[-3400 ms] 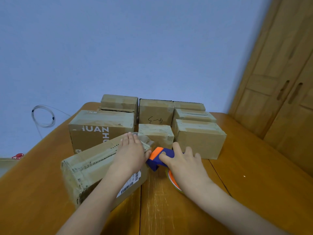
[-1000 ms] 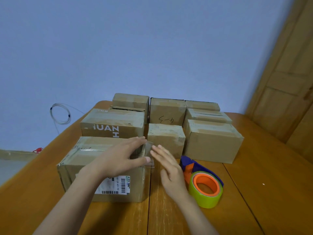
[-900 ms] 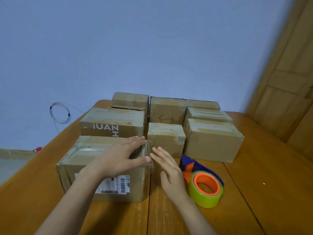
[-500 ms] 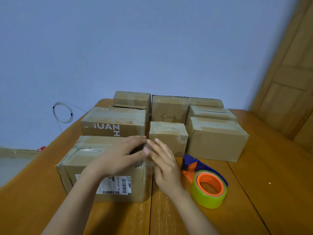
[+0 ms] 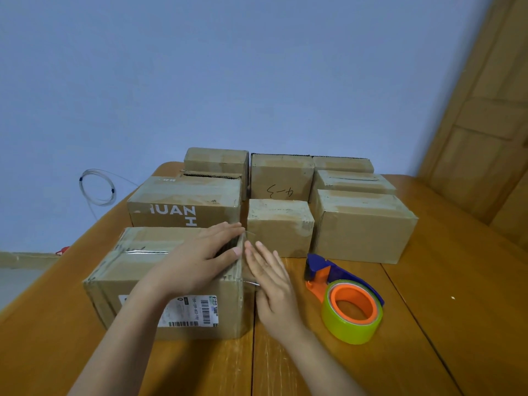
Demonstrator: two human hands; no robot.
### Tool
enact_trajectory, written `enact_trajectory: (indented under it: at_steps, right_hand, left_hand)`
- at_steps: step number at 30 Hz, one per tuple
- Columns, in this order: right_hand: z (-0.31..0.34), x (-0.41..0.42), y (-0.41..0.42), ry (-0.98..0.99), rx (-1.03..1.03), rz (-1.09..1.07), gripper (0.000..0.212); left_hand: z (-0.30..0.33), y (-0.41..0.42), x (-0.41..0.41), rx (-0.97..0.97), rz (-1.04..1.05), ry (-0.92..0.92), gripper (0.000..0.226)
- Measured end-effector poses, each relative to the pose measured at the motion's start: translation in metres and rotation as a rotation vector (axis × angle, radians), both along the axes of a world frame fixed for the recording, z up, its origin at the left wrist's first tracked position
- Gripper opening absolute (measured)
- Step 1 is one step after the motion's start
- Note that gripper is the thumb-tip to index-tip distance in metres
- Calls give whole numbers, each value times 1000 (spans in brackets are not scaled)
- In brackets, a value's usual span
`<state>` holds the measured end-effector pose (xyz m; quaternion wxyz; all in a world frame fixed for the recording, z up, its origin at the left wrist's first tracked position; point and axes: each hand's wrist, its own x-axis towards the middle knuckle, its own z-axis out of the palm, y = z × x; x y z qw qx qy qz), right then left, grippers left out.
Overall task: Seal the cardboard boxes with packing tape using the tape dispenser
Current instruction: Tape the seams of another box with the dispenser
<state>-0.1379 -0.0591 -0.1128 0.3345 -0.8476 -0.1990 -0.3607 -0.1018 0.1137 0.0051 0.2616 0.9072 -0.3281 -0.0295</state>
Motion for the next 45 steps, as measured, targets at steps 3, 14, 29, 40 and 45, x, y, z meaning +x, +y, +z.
enact_trajectory:
  at_steps: [3,14,29,40,45]
  right_hand:
    - [-1,1,0,17,17,3,67]
    - [2,-5,10,172,154,87,64]
    - [3,-9,14,-108,22,-20,64]
    - [9,-10,10,-39,109,-73,64]
    - [5,-8,12,45,51,-4,69]
  left_hand:
    - [0,0,0,11,3,-2,52]
    - [-1,-5,2,-51,19,-62,44]
    - [1,-6,3,-42,19,-63,45]
    - [4,-18,4,-21,61,-83,27]
    - [5,-20,10,0,54,-123,6]
